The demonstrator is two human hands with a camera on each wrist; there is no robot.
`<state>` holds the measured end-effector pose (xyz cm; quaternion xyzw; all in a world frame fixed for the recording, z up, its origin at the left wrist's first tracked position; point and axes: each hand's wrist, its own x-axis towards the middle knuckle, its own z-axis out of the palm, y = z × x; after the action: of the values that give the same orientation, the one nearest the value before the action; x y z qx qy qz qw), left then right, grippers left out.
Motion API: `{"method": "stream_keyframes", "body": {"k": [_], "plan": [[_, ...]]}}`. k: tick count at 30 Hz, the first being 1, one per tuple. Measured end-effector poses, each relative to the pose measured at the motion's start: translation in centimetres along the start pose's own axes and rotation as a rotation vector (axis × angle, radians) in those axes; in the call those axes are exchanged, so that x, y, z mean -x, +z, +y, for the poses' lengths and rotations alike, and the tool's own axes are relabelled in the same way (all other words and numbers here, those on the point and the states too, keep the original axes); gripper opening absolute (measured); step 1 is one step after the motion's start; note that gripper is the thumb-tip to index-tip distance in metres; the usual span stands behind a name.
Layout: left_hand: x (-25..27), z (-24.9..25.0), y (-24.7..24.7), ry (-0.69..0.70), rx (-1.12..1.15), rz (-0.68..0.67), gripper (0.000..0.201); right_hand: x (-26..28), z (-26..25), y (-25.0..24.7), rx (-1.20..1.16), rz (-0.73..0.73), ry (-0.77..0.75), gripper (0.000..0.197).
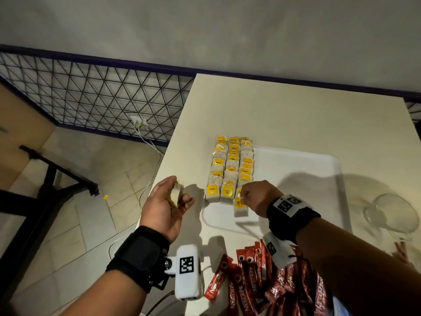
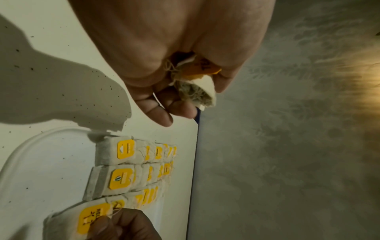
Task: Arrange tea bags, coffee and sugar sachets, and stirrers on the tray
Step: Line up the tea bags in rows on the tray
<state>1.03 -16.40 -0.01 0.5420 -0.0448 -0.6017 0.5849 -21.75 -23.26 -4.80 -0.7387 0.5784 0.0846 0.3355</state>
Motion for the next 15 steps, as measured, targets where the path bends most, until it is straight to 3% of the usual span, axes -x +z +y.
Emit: {"method": "stream_keyframes", "body": {"k": [3,7,15], "plan": [[-0.18,0.13,-0.22,-0.010,-0.017,-0.004,0.009,-0.41,0.49,0.39,-0.061,0.042,0.019,0.006],[-0.21,0.14,0.05,-0.019,-0.047,-0.014,0.013,-0.78,0.66,0.50,-0.042,-0.003,0.054,0.024],[0.12,-0.08,0.35,-0.087,-0.094,-0.076,0.012,-0.49,0.40,0.03,-0.018,0.002,0.109,0.017]]}}
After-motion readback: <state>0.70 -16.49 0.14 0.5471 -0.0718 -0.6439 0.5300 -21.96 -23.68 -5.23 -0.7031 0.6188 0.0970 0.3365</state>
